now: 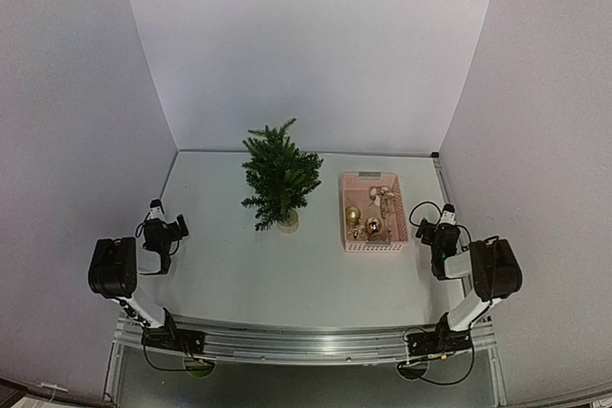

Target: Decorate the small christmas tree

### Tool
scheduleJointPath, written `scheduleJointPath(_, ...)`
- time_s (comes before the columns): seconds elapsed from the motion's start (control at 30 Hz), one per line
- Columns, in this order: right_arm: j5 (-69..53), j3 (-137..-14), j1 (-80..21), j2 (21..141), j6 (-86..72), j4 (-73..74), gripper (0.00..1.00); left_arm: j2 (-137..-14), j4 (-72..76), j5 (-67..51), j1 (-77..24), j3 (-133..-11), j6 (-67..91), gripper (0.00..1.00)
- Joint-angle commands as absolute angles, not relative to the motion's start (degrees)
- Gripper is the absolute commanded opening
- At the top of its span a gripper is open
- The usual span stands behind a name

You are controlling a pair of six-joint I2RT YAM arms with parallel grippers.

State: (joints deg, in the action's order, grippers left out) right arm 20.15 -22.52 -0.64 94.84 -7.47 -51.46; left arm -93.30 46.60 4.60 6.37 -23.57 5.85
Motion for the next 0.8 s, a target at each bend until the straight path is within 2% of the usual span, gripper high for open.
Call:
scheduleJointPath(0.0,20.42,-24.88,-0.44,89.22,-6.42,-48.05,0.98,-93.18,49.36,4.12,6.56,-25.06,5.12,1.00)
scheduleJointPath(0.1,22.51,-28.71,-0.44,82.13,-7.83,-36.59,0.98,-93.18,49.46,4.13,6.55,-25.05,5.10,1.00)
scheduleJointPath(0.33,10.33,-40.36,-0.44,73.55,-14.83,-11.84,0.97,-91.55,48.07,2.86,6.54,-25.37,4.33,1.00)
scheduleJointPath(0.47,-2.81,-53.59,-0.83,74.89,-17.32,5.81,0.93,-85.11,29.14,-5.11,6.58,-33.73,1.60,1.00)
scheduleJointPath(0.6,0.37,-62.37,-6.44,76.91,-17.86,17.17,0.91,-80.96,26.43,-2.92,6.58,-38.19,7.08,1.00)
scheduleJointPath(0.77,10.95,-73.59,-14.57,84.02,-23.04,32.75,0.85,-76.64,26.50,-13.62,6.47,-42.64,10.93,1.00)
